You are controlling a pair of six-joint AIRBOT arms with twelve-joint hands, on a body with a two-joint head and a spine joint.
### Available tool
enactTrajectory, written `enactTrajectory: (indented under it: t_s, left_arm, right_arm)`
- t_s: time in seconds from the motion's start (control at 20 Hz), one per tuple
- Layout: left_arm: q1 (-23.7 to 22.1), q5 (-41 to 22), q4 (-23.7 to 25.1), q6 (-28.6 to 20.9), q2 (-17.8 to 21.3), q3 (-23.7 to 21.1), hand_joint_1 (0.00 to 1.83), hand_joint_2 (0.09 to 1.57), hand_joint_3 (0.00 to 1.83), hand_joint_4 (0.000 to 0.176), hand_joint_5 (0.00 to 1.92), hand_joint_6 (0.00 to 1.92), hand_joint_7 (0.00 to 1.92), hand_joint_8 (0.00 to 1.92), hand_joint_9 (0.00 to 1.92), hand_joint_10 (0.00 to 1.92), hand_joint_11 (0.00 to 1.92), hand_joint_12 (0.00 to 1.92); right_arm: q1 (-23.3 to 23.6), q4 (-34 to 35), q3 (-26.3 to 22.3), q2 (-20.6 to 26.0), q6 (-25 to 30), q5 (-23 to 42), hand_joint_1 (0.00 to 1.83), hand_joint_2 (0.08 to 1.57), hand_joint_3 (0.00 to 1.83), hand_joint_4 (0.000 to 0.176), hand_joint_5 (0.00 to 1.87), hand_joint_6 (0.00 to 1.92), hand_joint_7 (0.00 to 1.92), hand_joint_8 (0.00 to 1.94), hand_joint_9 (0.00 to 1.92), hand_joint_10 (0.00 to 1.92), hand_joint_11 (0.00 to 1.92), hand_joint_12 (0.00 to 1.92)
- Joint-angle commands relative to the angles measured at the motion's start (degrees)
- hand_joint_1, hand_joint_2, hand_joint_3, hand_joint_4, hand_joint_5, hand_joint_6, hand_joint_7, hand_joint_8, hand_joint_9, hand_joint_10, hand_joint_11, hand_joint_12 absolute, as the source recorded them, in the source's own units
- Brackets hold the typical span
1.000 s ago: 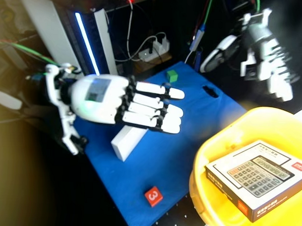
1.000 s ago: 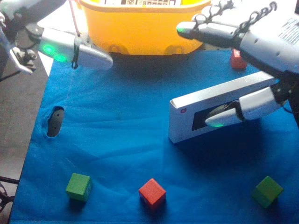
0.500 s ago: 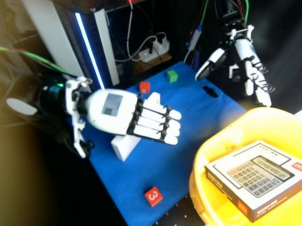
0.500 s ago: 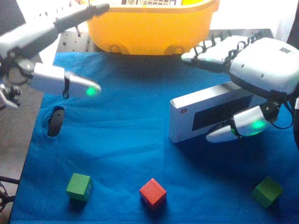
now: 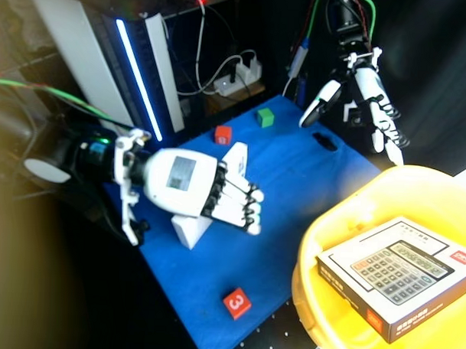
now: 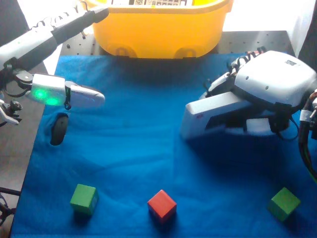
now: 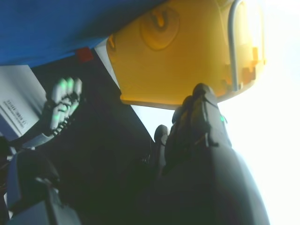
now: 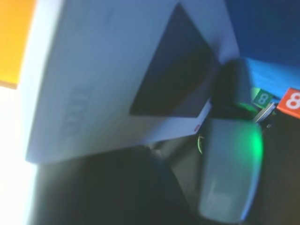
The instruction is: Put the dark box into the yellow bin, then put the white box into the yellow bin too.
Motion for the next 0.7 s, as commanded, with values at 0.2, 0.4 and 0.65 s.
enactTrajectory:
  t_s: [0.2, 0.4, 0.65]
  left_arm:
    - [-0.25, -9.49, -4.33, -0.11, 2.13, -0.90, 0.89, 0.74, 0.00, 0.155, 0.03, 0.00, 0.03, 0.01, 0.02, 0.01, 0.00, 0.00]
    - [1.68, -13.63, -9.53, 2.90, 5.90, -3.56, 0.86, 0.74, 0.00, 0.146, 0.00, 0.00, 0.01, 0.00, 0.01, 0.00, 0.02, 0.01]
    - [6.40, -17.95, -15.67, 5.42, 9.35, -6.01, 0.91, 0.76, 0.00, 0.106, 0.00, 0.00, 0.07, 0.00, 0.05, 0.01, 0.02, 0.01]
  right_arm:
    - [0.28, 1.09, 0.80, -0.35, 0.02, 6.81, 1.37, 1.14, 0.00, 0.000, 0.84, 1.12, 0.98, 0.87, 0.88, 1.35, 0.68, 1.21]
    - [1.49, 1.23, 0.86, -0.44, 0.02, 7.14, 1.39, 1.09, 0.00, 0.000, 1.00, 0.72, 1.08, 0.83, 0.97, 1.28, 0.77, 1.36]
    - [4.63, 1.46, 0.78, -0.54, 0.02, 8.79, 1.28, 1.07, 0.00, 0.000, 1.09, 0.60, 1.13, 0.98, 1.04, 0.96, 0.80, 1.44]
